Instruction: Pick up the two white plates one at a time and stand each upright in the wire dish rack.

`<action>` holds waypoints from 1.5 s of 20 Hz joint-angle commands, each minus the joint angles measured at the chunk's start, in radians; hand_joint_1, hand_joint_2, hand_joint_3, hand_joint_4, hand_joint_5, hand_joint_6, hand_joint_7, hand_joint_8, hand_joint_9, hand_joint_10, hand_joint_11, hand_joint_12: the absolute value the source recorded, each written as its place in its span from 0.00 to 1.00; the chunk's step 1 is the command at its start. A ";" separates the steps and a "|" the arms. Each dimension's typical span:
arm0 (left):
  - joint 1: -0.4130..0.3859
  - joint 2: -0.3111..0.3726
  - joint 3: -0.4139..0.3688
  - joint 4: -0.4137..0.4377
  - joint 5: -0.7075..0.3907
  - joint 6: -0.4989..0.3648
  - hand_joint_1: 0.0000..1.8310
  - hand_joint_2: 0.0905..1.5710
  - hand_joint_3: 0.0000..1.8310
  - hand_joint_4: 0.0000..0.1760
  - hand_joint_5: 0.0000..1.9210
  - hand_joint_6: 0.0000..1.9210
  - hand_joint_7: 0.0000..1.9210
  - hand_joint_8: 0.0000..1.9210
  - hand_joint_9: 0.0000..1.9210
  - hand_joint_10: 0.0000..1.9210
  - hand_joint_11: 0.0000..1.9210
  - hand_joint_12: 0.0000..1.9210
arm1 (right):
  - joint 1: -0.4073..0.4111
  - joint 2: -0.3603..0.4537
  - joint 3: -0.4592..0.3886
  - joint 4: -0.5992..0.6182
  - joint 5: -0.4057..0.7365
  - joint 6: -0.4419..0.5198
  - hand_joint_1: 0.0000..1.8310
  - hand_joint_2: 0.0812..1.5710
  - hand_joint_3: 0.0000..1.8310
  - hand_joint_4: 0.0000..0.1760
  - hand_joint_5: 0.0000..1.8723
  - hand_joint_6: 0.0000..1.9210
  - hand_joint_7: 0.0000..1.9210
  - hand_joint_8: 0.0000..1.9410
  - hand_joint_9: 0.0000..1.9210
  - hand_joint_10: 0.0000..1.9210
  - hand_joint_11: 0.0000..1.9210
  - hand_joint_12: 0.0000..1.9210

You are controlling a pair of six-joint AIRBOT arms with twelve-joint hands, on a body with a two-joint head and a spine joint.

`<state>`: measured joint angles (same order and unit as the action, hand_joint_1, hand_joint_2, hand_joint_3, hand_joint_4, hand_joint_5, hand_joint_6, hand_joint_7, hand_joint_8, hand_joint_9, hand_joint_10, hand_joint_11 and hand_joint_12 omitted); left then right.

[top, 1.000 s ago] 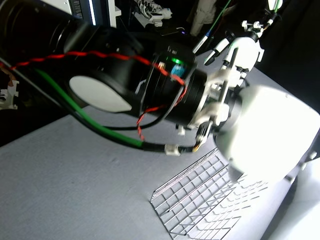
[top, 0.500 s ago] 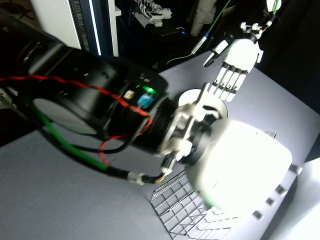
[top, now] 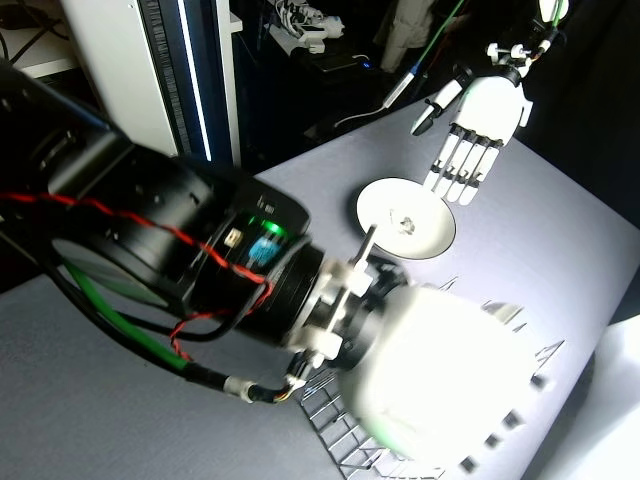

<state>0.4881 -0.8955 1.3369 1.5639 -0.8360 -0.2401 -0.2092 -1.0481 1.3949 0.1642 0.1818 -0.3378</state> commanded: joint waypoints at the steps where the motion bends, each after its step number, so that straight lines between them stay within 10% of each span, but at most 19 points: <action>1: -0.003 0.002 0.003 -0.067 -0.023 0.001 0.00 0.80 0.00 0.00 0.12 0.00 0.11 0.00 0.09 0.00 0.00 0.23 | 0.008 0.013 0.005 0.011 0.144 0.012 0.82 0.64 0.00 0.00 0.55 0.43 0.59 0.29 0.61 0.35 0.49 0.70; 8: 0.024 -0.007 -0.001 -0.068 0.001 0.028 0.00 0.80 0.00 0.00 0.10 0.00 0.09 0.00 0.08 0.00 0.00 0.17 | -0.055 0.020 0.005 0.011 0.164 0.012 0.82 0.66 0.00 0.00 0.49 0.51 0.56 0.35 0.57 0.42 0.47 0.73; 11: 0.037 -0.012 -0.001 -0.068 0.010 0.037 0.00 0.79 0.00 0.00 0.09 0.00 0.10 0.00 0.09 0.00 0.00 0.23 | -0.060 0.020 0.005 0.011 0.164 0.012 0.75 0.71 0.00 0.00 0.47 0.62 0.40 0.53 0.52 0.57 0.51 0.53; 20: 0.057 -0.027 -0.008 -0.069 0.041 0.053 0.00 0.78 0.00 0.00 0.11 0.00 0.11 0.00 0.10 0.00 0.00 0.30 | -0.057 0.021 0.004 -0.003 0.170 0.012 0.76 0.68 0.00 0.00 0.45 0.57 0.53 0.44 0.56 0.50 0.50 0.49; 21: 0.058 -0.028 -0.008 -0.069 0.044 0.055 0.00 0.79 0.00 0.00 0.09 0.00 0.09 0.00 0.08 0.00 0.00 0.24 | -0.053 0.021 0.002 -0.006 0.172 0.012 0.80 0.68 0.00 0.00 0.45 0.57 0.51 0.43 0.56 0.46 0.47 0.70; 23: 0.061 -0.030 -0.008 -0.069 0.047 0.058 0.00 0.79 0.00 0.00 0.11 0.00 0.11 0.00 0.09 0.01 0.00 0.28 | -0.045 0.021 -0.002 -0.007 0.171 0.012 0.82 0.68 0.00 0.00 0.45 0.57 0.49 0.44 0.55 0.46 0.47 0.75; 27: 0.068 -0.033 -0.009 -0.069 0.052 0.060 0.00 0.79 0.00 0.00 0.09 0.00 0.09 0.00 0.08 0.00 0.00 0.25 | -0.046 0.023 -0.017 -0.013 0.169 0.012 0.75 0.71 0.00 0.00 0.42 0.64 0.47 0.52 0.49 0.61 0.41 0.52; 28: 0.069 -0.034 -0.008 -0.069 0.053 0.061 0.00 0.79 0.00 0.00 0.09 0.00 0.09 0.00 0.09 0.00 0.00 0.26 | -0.046 0.024 -0.021 -0.014 0.169 0.012 0.67 0.74 0.00 0.00 0.40 0.69 0.47 0.57 0.45 0.37 0.37 0.53; 29: 0.069 -0.034 -0.008 -0.069 0.054 0.061 0.00 0.79 0.00 0.00 0.09 0.00 0.09 0.00 0.08 0.00 0.00 0.25 | -0.046 0.024 -0.022 -0.016 0.170 0.012 0.70 0.70 0.00 0.00 0.38 0.31 0.41 0.30 0.44 0.24 0.32 0.52; 30: 0.070 -0.035 -0.008 -0.069 0.054 0.062 0.00 0.80 0.00 0.00 0.10 0.00 0.10 0.00 0.09 0.00 0.00 0.28 | -0.046 0.024 -0.024 -0.023 0.171 0.012 0.71 0.67 0.00 0.00 0.40 0.13 0.43 0.13 0.45 0.14 0.30 0.51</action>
<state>0.5613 -0.9314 1.3315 1.5467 -0.7551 -0.1802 -0.2710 -1.0298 1.3705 0.1379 0.2329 -0.3336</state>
